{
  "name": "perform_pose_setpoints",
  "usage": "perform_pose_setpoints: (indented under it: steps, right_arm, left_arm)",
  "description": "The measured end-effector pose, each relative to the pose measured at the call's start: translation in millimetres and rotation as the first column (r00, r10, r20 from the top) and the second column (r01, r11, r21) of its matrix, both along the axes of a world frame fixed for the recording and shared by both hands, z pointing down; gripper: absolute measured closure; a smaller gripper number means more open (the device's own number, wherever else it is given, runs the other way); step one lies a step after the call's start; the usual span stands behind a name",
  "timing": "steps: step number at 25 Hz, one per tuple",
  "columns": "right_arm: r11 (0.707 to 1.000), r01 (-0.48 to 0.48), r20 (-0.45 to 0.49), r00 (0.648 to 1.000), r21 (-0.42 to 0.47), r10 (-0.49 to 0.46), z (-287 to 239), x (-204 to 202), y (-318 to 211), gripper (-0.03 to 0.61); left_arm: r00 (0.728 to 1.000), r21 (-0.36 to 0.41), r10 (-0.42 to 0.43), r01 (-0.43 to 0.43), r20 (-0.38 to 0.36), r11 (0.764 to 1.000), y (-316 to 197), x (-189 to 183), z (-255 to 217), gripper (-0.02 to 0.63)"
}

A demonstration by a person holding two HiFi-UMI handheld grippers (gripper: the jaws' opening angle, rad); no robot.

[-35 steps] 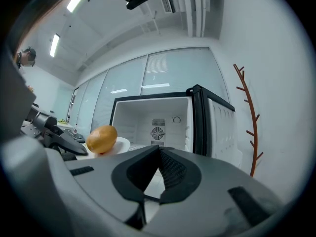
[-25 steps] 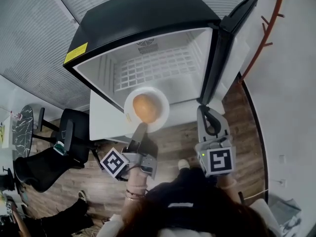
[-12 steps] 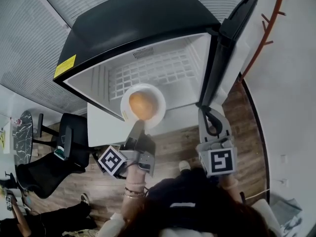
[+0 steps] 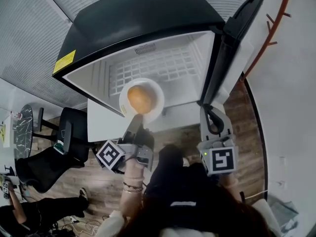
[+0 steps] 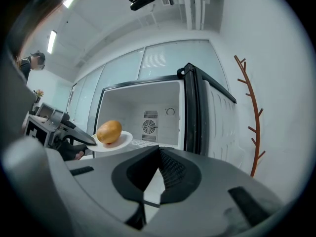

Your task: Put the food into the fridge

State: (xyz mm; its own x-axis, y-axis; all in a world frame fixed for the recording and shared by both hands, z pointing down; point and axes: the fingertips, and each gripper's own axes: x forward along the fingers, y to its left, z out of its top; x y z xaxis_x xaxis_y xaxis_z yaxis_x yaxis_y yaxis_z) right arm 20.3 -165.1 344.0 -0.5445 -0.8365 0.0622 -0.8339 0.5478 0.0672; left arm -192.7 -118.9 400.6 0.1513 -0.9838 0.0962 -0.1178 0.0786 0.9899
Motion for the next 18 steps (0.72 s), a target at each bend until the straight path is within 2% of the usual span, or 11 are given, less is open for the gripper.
perform_pose_setpoints:
  steps: [14, 18]
  right_arm:
    - [0.999, -0.044, 0.001, 0.999, 0.004, 0.044, 0, -10, -21, 0.578]
    - [0.999, -0.040, -0.008, 0.999, 0.003, 0.040, 3, -18, -30, 0.578]
  left_arm:
    - [0.999, -0.010, 0.031, -0.031, -0.010, 0.999, -26, -14, 2, 0.601]
    - [0.998, -0.016, 0.049, -0.050, -0.040, 0.999, -35, -13, 3, 0.601]
